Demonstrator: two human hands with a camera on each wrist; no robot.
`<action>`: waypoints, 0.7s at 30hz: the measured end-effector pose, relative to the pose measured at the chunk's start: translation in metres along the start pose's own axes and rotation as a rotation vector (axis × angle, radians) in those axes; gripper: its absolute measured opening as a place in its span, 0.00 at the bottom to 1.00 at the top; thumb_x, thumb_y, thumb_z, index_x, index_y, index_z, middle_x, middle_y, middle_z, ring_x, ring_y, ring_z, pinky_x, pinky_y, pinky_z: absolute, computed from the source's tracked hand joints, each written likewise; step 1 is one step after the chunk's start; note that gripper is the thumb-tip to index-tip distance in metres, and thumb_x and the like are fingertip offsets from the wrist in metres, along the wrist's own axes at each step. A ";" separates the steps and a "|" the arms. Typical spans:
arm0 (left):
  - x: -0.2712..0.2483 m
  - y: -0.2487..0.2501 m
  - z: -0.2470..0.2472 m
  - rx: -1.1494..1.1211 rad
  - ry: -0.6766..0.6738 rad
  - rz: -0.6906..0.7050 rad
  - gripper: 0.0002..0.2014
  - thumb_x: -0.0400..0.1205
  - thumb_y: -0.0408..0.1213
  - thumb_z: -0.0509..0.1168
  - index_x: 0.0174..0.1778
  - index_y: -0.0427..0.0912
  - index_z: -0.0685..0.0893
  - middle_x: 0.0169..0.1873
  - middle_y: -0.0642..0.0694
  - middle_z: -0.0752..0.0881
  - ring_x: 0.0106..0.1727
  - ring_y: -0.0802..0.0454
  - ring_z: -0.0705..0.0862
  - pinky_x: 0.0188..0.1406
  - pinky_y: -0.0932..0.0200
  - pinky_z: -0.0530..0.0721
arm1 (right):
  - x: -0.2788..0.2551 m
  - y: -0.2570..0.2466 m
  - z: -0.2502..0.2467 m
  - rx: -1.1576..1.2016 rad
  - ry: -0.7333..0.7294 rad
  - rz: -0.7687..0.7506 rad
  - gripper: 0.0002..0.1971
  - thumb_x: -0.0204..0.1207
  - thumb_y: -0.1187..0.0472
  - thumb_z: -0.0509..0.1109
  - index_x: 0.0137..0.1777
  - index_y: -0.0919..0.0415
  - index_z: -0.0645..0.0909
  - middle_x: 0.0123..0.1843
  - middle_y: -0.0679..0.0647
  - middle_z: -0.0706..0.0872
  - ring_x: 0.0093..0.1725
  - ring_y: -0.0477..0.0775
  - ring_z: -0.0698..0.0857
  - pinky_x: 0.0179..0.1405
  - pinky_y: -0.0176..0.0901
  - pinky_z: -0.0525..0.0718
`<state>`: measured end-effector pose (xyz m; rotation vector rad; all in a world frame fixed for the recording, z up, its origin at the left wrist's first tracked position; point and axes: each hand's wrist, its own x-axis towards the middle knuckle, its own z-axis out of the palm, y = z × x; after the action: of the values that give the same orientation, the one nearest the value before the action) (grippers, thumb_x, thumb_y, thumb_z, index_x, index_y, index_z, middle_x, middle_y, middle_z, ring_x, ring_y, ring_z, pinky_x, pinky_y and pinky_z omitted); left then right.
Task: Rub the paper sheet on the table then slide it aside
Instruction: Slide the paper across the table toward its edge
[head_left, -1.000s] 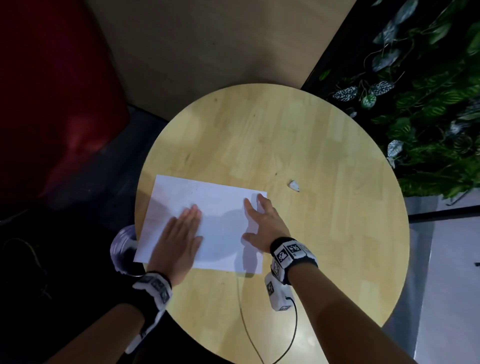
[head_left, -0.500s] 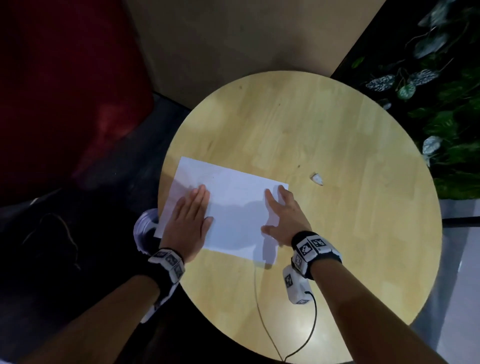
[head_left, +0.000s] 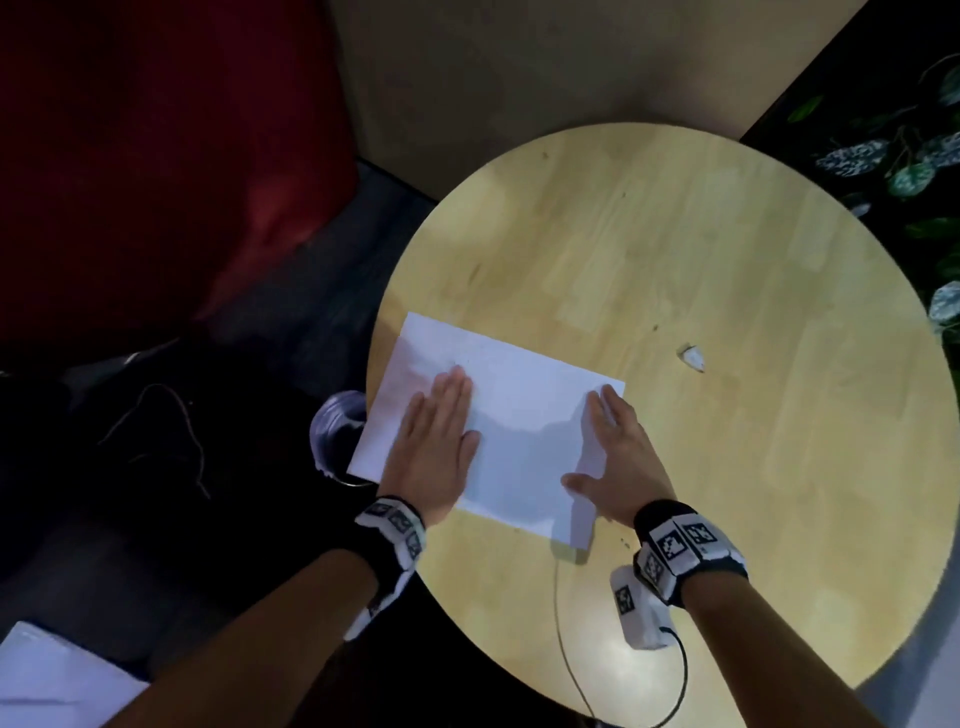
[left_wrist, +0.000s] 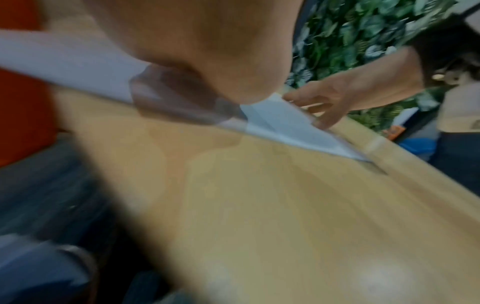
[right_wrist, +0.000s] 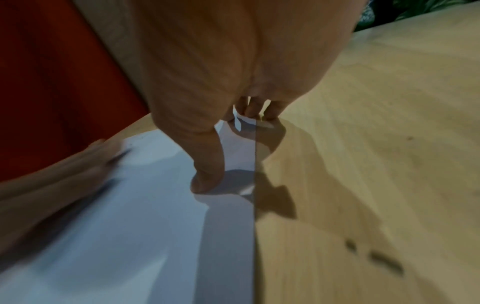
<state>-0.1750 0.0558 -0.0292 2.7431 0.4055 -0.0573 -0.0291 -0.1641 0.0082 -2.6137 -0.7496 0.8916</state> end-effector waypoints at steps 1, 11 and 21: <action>0.002 0.017 0.007 -0.024 -0.010 0.065 0.30 0.92 0.47 0.46 0.90 0.36 0.56 0.90 0.42 0.55 0.90 0.46 0.54 0.86 0.45 0.55 | -0.004 -0.003 0.005 -0.008 -0.010 -0.017 0.56 0.68 0.50 0.80 0.86 0.50 0.43 0.86 0.44 0.37 0.84 0.47 0.46 0.76 0.36 0.55; 0.047 0.011 0.001 -0.075 -0.011 -0.014 0.31 0.91 0.48 0.44 0.89 0.37 0.58 0.89 0.43 0.57 0.90 0.47 0.55 0.88 0.45 0.56 | -0.013 -0.016 0.009 -0.031 0.077 -0.087 0.50 0.64 0.48 0.82 0.84 0.47 0.58 0.81 0.56 0.55 0.79 0.59 0.61 0.74 0.53 0.72; 0.047 -0.028 0.003 -0.007 0.053 -0.101 0.31 0.92 0.49 0.43 0.90 0.38 0.56 0.90 0.43 0.54 0.90 0.47 0.54 0.88 0.46 0.54 | -0.009 -0.027 0.027 -0.075 0.067 -0.151 0.52 0.68 0.37 0.75 0.85 0.41 0.45 0.86 0.47 0.38 0.85 0.51 0.44 0.80 0.57 0.62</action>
<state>-0.1384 0.0929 -0.0459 2.7201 0.5578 -0.0097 -0.0623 -0.1445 0.0023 -2.5948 -0.9655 0.7433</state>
